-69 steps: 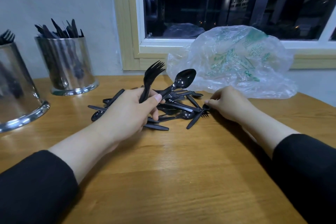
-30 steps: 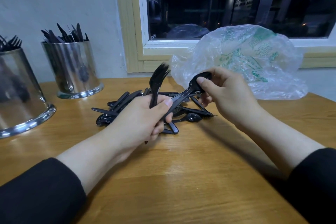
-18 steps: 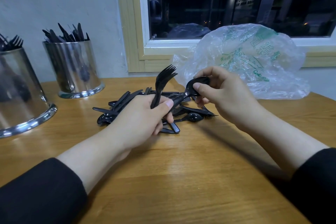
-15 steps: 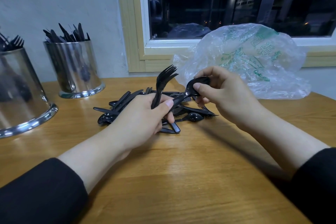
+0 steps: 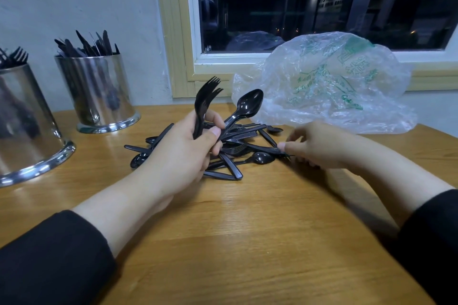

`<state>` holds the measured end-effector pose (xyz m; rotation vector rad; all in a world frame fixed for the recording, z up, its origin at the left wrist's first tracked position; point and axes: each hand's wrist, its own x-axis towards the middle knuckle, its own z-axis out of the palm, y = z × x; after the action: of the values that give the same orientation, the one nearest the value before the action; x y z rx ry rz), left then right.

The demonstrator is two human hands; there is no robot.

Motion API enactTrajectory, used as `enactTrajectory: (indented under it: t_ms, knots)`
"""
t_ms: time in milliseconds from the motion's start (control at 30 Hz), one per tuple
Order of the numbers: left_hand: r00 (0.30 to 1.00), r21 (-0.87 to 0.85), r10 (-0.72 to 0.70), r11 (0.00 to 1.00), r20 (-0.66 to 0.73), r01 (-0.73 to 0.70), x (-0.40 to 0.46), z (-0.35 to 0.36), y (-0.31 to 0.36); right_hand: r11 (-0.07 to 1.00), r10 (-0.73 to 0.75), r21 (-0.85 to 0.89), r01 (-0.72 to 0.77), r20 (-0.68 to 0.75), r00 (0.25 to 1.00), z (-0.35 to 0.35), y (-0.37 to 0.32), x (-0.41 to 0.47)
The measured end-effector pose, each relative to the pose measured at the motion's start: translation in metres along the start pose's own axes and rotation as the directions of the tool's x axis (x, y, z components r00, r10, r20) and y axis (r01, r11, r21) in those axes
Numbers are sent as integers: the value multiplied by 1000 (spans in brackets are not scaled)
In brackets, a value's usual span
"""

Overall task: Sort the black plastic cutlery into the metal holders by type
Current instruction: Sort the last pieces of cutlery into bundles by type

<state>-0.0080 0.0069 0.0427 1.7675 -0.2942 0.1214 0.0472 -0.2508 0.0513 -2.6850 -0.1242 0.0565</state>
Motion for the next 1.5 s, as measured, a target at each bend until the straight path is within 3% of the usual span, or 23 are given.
enactTrajectory:
  t_ms: [300, 600, 700, 800, 900, 1000, 1067, 1200, 1333, 1500]
  knots:
    - [998, -57, -59, 997, -21, 57, 1, -3, -1, 997, 3, 76, 2, -61, 998, 5, -2, 2]
    - [997, -72, -51, 996, -66, 46, 3, -4, -1, 998, 24, 61, -5, -312, 950, -9, -4, -1]
    - [995, -91, -46, 995, -83, 38, 4, -5, -2, 1000, -16, -8, 14, -450, 893, -14, -4, -4]
    - [992, -90, -23, 996, -126, 12, 4, -5, -1, 996, -89, -45, 77, -617, 782, -20, -3, -5]
    - [981, -108, -8, 994, -192, -13, 5, -6, 1, 949, -270, -93, 301, -733, 625, -25, -6, -8]
    - [976, -85, -9, 996, -219, -10, 7, -9, 1, 818, -449, -122, 562, -745, 493, -17, -17, -12]
    - [980, -32, 10, 999, -201, -17, 7, -10, 0, 749, -481, -38, 661, -718, 503, -9, -27, -15]
    - [996, 54, 13, 999, -87, -9, 4, -8, -2, 688, -535, -2, 725, -677, 506, 6, -40, -19]
    - [996, -70, -40, 997, 79, 46, -3, 1, -1, 681, -506, -27, 732, -739, 444, 13, -44, -20]
    - [989, -172, -76, 980, 127, 97, -6, 11, 0, 709, -465, -70, 702, -795, 390, 16, -46, -21]
